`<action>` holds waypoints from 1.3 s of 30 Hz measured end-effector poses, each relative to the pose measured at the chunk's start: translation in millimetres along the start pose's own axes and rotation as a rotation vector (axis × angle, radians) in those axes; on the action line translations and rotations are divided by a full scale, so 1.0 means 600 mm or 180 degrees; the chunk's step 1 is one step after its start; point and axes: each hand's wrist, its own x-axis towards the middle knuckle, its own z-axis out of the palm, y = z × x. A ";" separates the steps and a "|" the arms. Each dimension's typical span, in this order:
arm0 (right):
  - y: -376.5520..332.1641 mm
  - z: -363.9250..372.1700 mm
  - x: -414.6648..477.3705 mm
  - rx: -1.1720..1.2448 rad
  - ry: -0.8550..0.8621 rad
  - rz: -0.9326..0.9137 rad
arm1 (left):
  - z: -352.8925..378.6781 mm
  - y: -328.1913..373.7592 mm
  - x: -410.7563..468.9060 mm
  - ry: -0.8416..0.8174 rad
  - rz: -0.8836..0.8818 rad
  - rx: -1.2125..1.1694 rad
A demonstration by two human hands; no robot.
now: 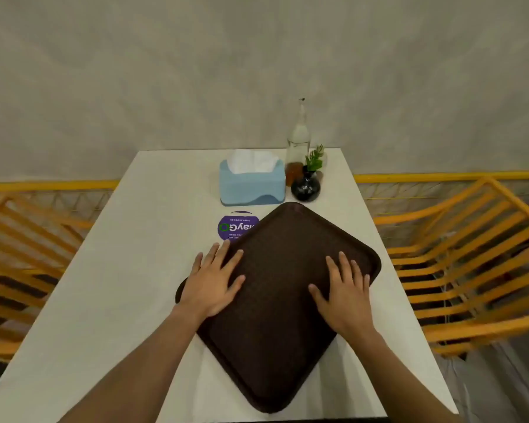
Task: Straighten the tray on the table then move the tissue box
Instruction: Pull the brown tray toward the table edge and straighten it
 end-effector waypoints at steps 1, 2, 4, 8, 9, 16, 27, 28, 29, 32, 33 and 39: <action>0.005 0.002 -0.005 -0.0068 -0.0103 0.0059 | 0.003 -0.003 0.000 -0.0115 -0.0047 0.0010; 0.010 0.005 -0.006 -0.0168 -0.0134 0.0095 | 0.006 -0.006 0.000 -0.0132 -0.0081 0.0011; 0.022 0.015 -0.016 -0.0278 -0.0179 0.0128 | 0.019 -0.013 -0.009 -0.0102 -0.0137 -0.0015; 0.032 0.021 -0.027 -0.0356 -0.0082 0.0048 | 0.037 -0.008 -0.035 0.0143 -0.0151 0.0002; 0.034 0.023 -0.029 -0.0377 -0.0078 0.0022 | 0.040 -0.007 -0.041 0.0163 -0.0181 -0.0018; 0.023 0.026 -0.026 -0.0436 -0.0128 -0.0277 | 0.048 -0.009 -0.095 0.0193 -0.0521 -0.0018; -0.089 0.054 -0.006 -0.0389 -0.0320 -0.0785 | 0.034 -0.102 -0.205 0.0169 -0.0933 -0.0205; -0.103 0.059 -0.002 -0.0392 -0.0335 -0.0817 | 0.032 -0.116 -0.212 0.0177 -0.0950 -0.0221; -0.118 0.063 0.003 -0.0383 -0.0341 -0.0853 | 0.031 -0.130 -0.220 0.0186 -0.0969 -0.0232; -0.164 0.076 0.019 -0.0308 -0.0303 -0.0952 | 0.027 -0.169 -0.239 0.0232 -0.1071 -0.0286; -0.179 0.080 0.024 -0.0305 -0.0259 -0.0985 | 0.026 -0.181 -0.245 0.0233 -0.1117 -0.0298; -0.265 0.099 0.060 -0.0294 -0.0211 -0.1120 | 0.013 -0.249 -0.285 0.0172 -0.1155 -0.0112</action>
